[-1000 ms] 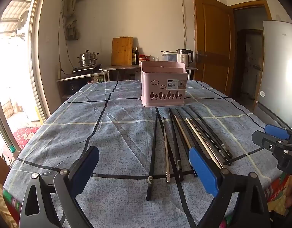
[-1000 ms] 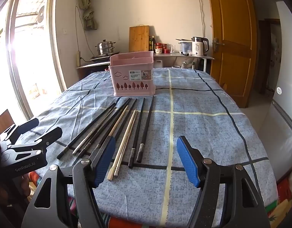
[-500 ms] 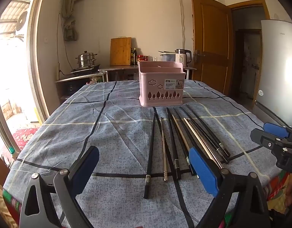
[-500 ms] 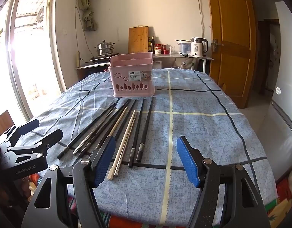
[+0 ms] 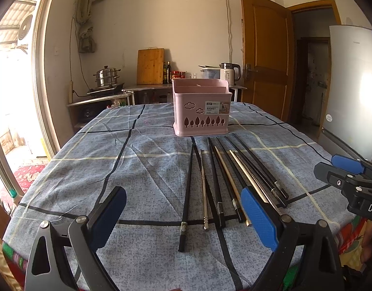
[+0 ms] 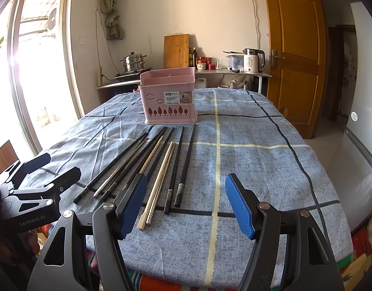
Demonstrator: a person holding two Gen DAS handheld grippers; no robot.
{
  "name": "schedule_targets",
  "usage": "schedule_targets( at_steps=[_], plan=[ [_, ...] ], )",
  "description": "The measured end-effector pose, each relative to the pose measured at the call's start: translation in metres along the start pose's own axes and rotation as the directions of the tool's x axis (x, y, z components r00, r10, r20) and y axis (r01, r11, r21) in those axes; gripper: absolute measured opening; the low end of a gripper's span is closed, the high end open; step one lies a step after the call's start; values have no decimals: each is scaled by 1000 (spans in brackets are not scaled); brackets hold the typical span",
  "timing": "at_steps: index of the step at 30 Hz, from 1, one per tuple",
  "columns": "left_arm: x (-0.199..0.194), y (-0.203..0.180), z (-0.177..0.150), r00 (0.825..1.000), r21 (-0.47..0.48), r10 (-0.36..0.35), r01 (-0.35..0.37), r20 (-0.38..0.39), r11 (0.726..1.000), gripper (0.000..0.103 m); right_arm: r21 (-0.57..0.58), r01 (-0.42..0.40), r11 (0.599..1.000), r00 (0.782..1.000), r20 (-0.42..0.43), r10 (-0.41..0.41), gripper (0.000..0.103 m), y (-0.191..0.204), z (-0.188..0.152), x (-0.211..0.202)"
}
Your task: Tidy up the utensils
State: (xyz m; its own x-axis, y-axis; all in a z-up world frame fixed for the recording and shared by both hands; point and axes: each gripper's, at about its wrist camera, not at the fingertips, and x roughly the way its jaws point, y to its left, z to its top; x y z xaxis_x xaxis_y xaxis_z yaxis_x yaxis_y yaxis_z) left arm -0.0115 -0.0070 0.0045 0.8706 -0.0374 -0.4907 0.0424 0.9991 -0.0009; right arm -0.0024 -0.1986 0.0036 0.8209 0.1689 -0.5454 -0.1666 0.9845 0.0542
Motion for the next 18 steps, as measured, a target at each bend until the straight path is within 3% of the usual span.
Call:
schedule_targets(
  at_steps=[18],
  plan=[
    [-2,-2,0,1000,2,-6,6,1,1000,96,-1,1,1000,1000,2,-1,67,1,0,0]
  ],
)
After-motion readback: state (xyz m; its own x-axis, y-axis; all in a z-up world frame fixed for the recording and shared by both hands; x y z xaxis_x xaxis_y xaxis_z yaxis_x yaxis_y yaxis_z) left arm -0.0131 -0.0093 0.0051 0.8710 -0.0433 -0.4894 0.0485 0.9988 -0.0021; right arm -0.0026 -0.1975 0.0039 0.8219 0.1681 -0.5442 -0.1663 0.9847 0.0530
